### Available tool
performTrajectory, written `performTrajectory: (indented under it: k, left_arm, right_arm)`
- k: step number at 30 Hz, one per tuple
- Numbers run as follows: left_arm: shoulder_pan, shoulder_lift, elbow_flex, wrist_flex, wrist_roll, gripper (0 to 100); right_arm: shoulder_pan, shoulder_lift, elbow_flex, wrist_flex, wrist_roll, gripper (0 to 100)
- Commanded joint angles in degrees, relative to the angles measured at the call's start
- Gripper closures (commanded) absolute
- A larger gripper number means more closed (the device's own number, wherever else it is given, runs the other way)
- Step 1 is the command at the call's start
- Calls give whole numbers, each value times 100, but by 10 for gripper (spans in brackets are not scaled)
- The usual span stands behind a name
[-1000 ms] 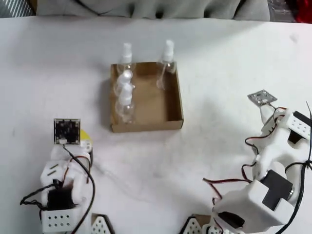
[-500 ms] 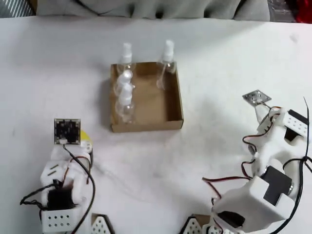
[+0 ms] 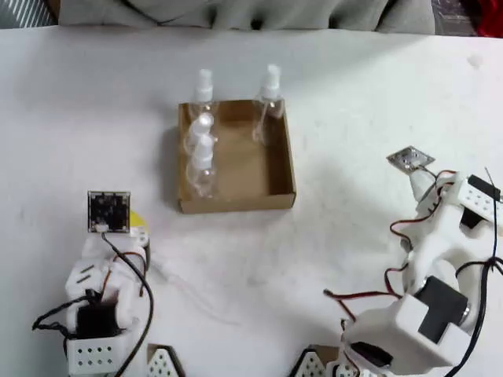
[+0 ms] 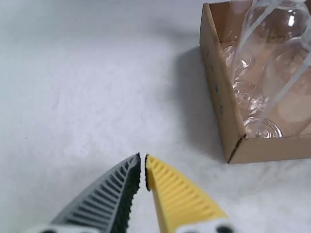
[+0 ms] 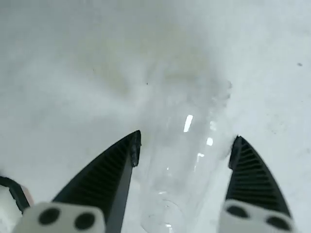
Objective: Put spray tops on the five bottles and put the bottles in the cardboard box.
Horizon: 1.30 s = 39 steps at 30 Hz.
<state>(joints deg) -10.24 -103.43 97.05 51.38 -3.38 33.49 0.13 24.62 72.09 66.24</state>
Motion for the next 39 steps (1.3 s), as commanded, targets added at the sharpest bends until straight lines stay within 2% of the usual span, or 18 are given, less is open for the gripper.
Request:
performTrajectory:
  k: [1, 8, 17, 20, 23, 25, 29, 34, 39]
  left_arm:
    - [-66, -48, -9, 18, -53, 980]
    - [-66, -48, -9, 18, -53, 980]
    - [-66, -48, -9, 18, -53, 980]
    - [-66, -48, -9, 18, -53, 980]
    - [-66, -48, -9, 18, -53, 980]
    - [-66, -48, -9, 18, -53, 980]
    - [-66, -48, -9, 18, -53, 980]
    - [189, -57, -9, 35, 185, 980]
    - [462, -57, -360, 809, 527, 980]
  right_arm:
    - [180, -356, -202, 136, 141, 767]
    - [286, -57, -176, -119, 246, 724]
    - [154, 435, -211, -312, 229, 725]
    - [154, 470, -264, -312, 229, 813]
    - [180, 470, -457, -277, 220, 982]
    - [224, 470, -563, -180, 176, 967]
    - [303, 321, -949, 338, -527, 984]
    - [356, -330, -1020, 752, -598, 983]
    - [338, -778, -1011, 1086, -598, 983]
